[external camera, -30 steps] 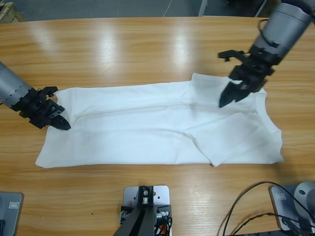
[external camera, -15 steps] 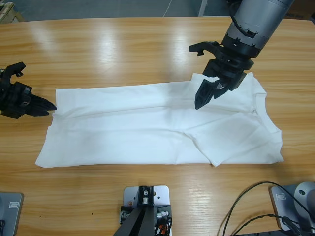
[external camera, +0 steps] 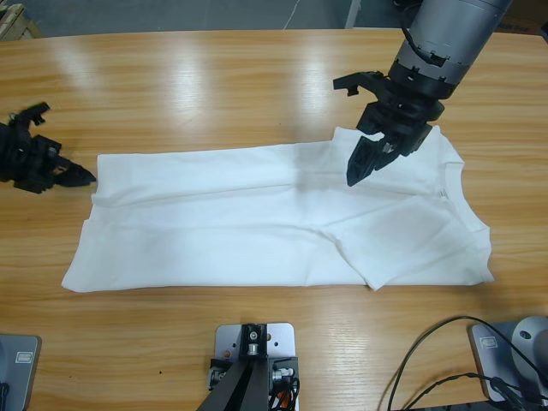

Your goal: Fold clothes

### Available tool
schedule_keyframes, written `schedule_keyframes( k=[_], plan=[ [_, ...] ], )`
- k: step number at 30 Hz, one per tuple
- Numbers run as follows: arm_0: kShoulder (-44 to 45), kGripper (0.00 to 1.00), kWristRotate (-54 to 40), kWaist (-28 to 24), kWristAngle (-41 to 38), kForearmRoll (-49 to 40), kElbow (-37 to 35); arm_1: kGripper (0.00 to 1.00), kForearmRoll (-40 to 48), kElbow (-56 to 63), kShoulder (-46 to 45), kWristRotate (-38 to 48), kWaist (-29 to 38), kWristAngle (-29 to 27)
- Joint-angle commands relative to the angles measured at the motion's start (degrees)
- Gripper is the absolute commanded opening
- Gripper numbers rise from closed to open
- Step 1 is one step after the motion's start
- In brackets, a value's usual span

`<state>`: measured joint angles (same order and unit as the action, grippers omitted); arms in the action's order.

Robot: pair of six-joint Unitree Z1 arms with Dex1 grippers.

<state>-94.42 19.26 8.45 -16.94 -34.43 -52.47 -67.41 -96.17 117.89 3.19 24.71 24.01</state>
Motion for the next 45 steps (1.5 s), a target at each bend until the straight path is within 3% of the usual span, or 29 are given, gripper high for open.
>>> schedule_keyframes(
  k=[1,12,29,39,45],
  plan=[
    [-1.82,0.000,-1.89,-0.31,2.09,1.98,0.28,0.000,1.23,-1.30,1.68,1.55,0.69,-0.54],
    [-13.35,0.000,-1.50,2.01,2.17,2.26,-1.78,0.000,0.00,-9.83,7.11,1.99,0.88,0.27],
    [-15.93,0.000,-2.03,2.03,2.42,2.26,-2.62,0.000,-6.95,-27.90,23.79,1.91,10.73,2.71],
    [-16.79,0.000,-2.03,2.71,2.44,2.26,-2.82,0.000,-12.92,-41.77,30.42,3.66,10.88,-4.02],
    [-17.29,0.000,-2.03,2.71,2.44,2.26,-2.99,0.000,-19.32,-54.67,39.00,4.14,10.88,-4.51]
  ],
)
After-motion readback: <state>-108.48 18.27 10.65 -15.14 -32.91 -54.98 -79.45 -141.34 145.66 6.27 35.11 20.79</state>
